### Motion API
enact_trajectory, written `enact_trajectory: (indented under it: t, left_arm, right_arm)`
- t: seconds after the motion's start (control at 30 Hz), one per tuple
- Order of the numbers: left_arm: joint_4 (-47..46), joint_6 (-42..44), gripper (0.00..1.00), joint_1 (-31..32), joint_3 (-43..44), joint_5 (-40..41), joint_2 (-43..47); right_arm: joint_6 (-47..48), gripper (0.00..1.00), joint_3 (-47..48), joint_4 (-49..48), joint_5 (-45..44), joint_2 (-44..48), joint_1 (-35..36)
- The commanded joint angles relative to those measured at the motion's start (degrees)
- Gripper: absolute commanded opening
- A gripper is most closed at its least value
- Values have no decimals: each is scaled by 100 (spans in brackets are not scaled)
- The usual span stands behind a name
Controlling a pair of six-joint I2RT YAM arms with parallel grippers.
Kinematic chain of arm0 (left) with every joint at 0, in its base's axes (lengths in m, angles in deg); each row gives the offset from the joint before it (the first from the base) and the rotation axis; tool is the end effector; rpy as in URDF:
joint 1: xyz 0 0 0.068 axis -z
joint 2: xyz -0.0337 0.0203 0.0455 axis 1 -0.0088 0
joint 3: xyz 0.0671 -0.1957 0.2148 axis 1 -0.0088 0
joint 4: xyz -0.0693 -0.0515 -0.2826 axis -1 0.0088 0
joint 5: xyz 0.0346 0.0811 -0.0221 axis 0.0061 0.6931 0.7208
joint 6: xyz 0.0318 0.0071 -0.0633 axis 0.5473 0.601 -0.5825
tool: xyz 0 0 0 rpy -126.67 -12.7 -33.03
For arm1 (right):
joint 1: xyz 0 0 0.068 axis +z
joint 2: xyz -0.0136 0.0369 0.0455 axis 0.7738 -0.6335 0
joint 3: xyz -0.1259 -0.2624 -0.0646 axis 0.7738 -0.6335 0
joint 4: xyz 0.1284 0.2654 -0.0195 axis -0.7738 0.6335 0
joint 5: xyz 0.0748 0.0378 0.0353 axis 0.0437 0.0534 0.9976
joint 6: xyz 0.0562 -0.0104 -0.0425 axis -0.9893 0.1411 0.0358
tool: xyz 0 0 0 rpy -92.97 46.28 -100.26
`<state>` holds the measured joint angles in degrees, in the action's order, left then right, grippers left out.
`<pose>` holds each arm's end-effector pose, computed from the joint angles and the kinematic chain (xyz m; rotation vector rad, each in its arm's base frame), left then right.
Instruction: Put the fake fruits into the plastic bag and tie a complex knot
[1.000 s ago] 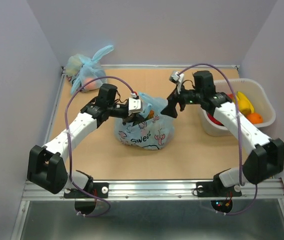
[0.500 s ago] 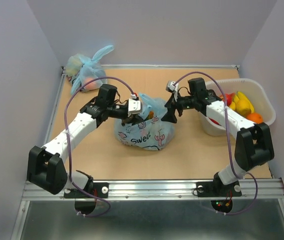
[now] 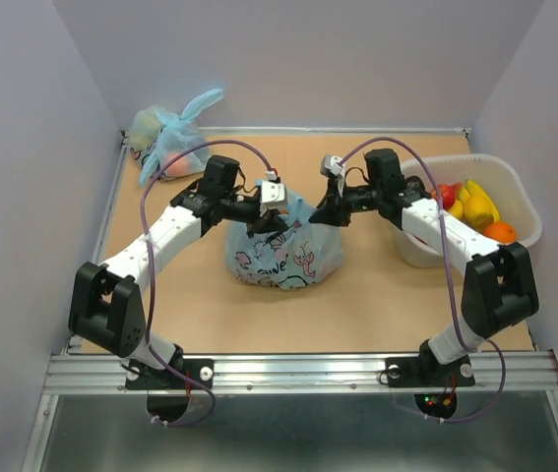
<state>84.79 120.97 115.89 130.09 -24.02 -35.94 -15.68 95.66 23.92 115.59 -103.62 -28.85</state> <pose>0.3017 -0.2044 0.3103 1.5331 1.2646 -0.8802 0.3446 0.1909 0.2825 -1.2788 1.5963 1.0421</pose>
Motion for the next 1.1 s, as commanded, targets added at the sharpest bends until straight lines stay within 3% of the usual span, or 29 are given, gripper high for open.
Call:
enact_trajectory:
  t: [0.0, 0.07, 0.3, 0.6, 0.7, 0.9, 0.93, 1.0, 1.03, 1.07]
  left_arm:
    - [-421, -334, 0, -11, 488, -240, -155]
    - [-430, -352, 0, -11, 523, -240, -199]
    - [-438, -352, 0, 67, 602, -152, -340]
    - [-395, -405, 0, 173, 629, 164, -524]
    - [-465, -475, 0, 208, 655, 199, -568]
    - [-553, -545, 1, 270, 761, 287, -674]
    - [-544, -545, 2, 279, 778, 331, -683]
    - [-544, -580, 8, 296, 787, 401, -665]
    - [-483, -633, 17, 296, 805, 471, -613]
    - [-413, -633, 22, 296, 822, 515, -569]
  right_arm:
    - [157, 21, 197, -322, 345, 340, 74]
    - [183, 37, 214, -313, 380, 340, 100]
    - [122, 43, 408, -331, 495, 252, 197]
    - [-54, 43, 592, -366, 565, 146, 259]
    - [-80, 54, 584, -366, 591, 155, 294]
    - [-124, 32, 610, -392, 565, 85, 347]
    - [-168, 21, 645, -392, 539, 59, 347]
    - [-221, 9, 654, -410, 521, 41, 347]
    - [-282, 0, 663, -419, 469, 41, 347]
    - [-309, 0, 663, -410, 451, 50, 347]
